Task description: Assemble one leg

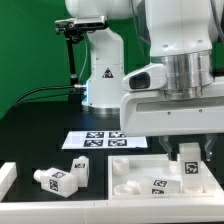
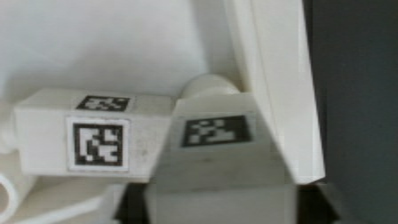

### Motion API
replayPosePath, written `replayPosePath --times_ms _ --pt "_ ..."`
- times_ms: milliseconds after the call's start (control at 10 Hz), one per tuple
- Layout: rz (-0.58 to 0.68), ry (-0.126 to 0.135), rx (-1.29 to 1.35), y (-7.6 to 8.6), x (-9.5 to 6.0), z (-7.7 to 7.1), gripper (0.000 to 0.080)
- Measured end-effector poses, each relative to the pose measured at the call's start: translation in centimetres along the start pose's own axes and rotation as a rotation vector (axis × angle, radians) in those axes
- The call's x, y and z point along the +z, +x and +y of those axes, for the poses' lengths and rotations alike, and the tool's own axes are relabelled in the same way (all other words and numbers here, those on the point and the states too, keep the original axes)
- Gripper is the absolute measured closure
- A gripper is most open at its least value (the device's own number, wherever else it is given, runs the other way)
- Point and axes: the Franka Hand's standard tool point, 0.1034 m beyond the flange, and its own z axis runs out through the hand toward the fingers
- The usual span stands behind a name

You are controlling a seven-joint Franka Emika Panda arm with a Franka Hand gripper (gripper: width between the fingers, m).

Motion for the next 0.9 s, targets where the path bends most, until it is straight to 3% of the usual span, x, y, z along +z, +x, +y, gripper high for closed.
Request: replayPosePath --times_ms 300,500,800,900 --pt "0.000 0.000 0.208 -0.02 0.04 0.00 0.0515" --pt "0.002 0.000 0.555 -0.07 0.11 0.01 0.0515" --pt "-0.014 0.040 1.090 -0.06 0.22 -0.36 0.0515" --pt "-0.013 0.039 1.081 -0.06 0.21 -0.30 0.0515"
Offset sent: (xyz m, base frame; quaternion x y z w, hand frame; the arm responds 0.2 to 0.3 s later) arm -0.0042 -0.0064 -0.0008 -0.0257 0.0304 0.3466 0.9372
